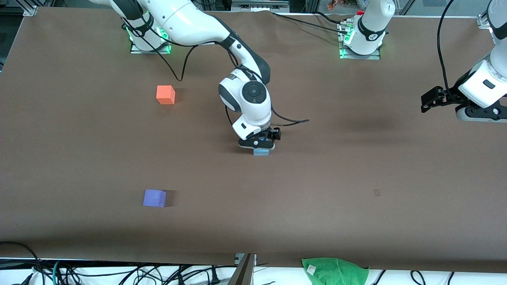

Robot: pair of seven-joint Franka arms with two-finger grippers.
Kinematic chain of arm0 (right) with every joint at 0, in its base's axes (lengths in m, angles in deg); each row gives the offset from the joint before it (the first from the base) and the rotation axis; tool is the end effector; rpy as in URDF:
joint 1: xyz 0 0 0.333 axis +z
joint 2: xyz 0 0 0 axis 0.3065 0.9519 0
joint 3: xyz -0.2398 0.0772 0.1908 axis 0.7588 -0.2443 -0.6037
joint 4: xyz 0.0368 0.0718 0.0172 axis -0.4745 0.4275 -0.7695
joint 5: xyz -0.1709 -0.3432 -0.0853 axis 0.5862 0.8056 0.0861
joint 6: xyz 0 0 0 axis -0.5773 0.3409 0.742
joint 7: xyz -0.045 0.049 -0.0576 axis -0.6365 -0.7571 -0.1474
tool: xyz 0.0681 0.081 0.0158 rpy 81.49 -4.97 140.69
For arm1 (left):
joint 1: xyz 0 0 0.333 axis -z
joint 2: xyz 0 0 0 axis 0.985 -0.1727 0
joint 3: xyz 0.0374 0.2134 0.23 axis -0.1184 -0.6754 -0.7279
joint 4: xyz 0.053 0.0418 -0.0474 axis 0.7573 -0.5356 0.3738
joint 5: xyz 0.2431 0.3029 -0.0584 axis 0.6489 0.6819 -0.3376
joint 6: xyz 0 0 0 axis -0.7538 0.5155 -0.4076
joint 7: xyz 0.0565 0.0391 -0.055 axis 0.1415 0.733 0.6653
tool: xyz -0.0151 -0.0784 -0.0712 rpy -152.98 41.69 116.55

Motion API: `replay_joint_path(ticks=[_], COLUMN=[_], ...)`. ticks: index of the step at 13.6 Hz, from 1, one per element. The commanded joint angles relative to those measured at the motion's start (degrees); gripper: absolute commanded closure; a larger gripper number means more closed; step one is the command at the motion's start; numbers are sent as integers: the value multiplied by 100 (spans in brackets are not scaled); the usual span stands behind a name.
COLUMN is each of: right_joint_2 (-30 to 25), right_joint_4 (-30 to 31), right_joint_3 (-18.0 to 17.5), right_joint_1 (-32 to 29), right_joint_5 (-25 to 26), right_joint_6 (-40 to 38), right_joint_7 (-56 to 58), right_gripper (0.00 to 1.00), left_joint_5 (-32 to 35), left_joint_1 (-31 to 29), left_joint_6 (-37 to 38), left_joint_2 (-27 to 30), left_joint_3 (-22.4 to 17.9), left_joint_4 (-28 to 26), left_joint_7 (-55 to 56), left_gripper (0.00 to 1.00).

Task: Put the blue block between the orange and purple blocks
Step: 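Lower the right gripper onto the light blue cube and close it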

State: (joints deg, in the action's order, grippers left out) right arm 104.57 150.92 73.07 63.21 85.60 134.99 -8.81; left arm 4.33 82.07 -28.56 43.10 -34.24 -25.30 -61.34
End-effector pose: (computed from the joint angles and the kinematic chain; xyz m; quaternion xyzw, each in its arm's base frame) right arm 0.5244 0.5530 0.2208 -0.9971 0.0545 -0.0458 0.0277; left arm 0.5607 -0.0046 0.5641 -0.9995 0.0202 0.0133 0.0179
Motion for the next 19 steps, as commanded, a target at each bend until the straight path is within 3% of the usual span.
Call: replay_joint_path(ticks=[1, 10, 11, 12, 16, 17, 19], right_joint_2=[199, 428, 428, 428, 341, 279, 17], right_joint_4=[-226, -226, -226, -226, -235, -235, -235], right_joint_3=[116, 212, 221, 221, 221, 230, 187], right_joint_1=[139, 104, 104, 95, -53, -141, -570], right_joint_5=[212, 449, 449, 449, 415, 397, 335], right_joint_6=[-2, 401, 454, 455, 315, 97, -360], right_joint_7=[-181, -41, -14, 47, 423, 626, 1362], right_gripper=[1, 1, 5, 15, 70, 78, 79], left_joint_5=[-119, -127, -127, -127, -136, -136, -136], left_joint_1=[44, 44, 44, 53, 79, 97, 115], left_joint_6=[-36, -27, -27, -27, 61, 61, 61], left_joint_2=[11, 11, 2, 2, -7, -7, -7], left_joint_3=[-46, -46, -46, -46, -37, -37, -28], left_joint_4=[43, 52, 61, 87, 114, 122, 123], left_joint_7=[-97, -89, -63, -54, -54, -54, -54], left_gripper=[0, 0, 0, 0, 0, 0, 0])
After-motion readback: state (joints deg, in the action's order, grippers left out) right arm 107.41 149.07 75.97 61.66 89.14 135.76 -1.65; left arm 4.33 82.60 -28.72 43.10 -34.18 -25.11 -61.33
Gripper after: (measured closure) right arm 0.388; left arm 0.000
